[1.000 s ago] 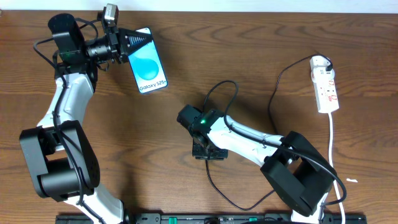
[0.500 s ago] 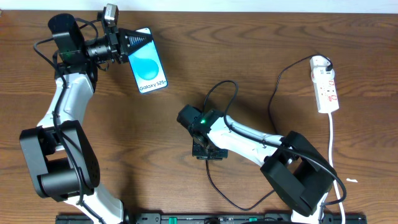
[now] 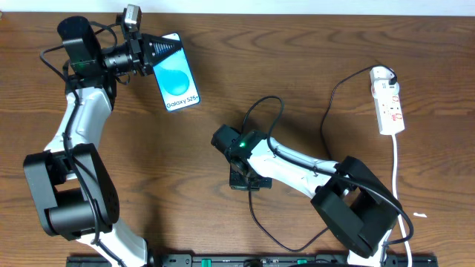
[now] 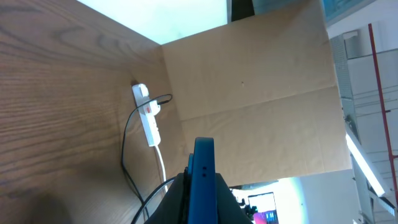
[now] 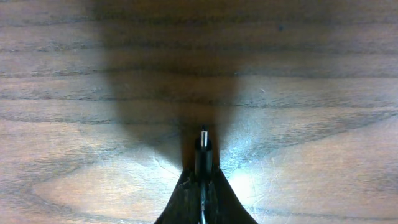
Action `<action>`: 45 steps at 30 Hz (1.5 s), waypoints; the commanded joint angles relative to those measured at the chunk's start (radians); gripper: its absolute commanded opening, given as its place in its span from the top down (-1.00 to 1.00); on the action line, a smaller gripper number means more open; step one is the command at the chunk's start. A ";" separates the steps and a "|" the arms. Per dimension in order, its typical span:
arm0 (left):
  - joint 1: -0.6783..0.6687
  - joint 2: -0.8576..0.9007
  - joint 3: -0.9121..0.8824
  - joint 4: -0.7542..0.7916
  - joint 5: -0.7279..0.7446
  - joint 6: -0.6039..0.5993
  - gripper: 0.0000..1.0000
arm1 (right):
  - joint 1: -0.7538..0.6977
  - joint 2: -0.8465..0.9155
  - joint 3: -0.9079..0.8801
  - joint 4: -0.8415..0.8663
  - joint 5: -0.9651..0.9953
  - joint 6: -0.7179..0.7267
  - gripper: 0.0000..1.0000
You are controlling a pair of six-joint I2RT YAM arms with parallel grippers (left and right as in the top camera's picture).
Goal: Plug charger to phone and switch on socket
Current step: 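Lift the cable connector with the right gripper toward the phone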
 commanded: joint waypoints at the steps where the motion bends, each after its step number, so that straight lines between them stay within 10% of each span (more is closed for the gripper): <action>1: 0.003 -0.030 0.010 0.008 0.020 0.013 0.85 | -0.008 0.027 0.002 0.001 -0.004 -0.014 0.98; 11: 0.003 -0.030 0.010 0.008 0.020 0.013 0.86 | -0.057 0.026 0.020 0.026 -0.154 -0.204 0.98; 25: 0.013 -0.030 0.010 0.009 0.020 0.001 0.85 | -0.255 0.024 0.031 0.211 -0.984 -0.598 0.98; 32: 0.013 -0.031 0.010 0.075 0.014 -0.054 0.85 | -0.300 0.024 0.031 0.284 -1.078 -0.619 0.98; 45: 0.013 -0.031 0.010 0.645 -0.093 -0.488 0.85 | -0.301 0.024 0.031 0.848 -1.316 -0.380 0.98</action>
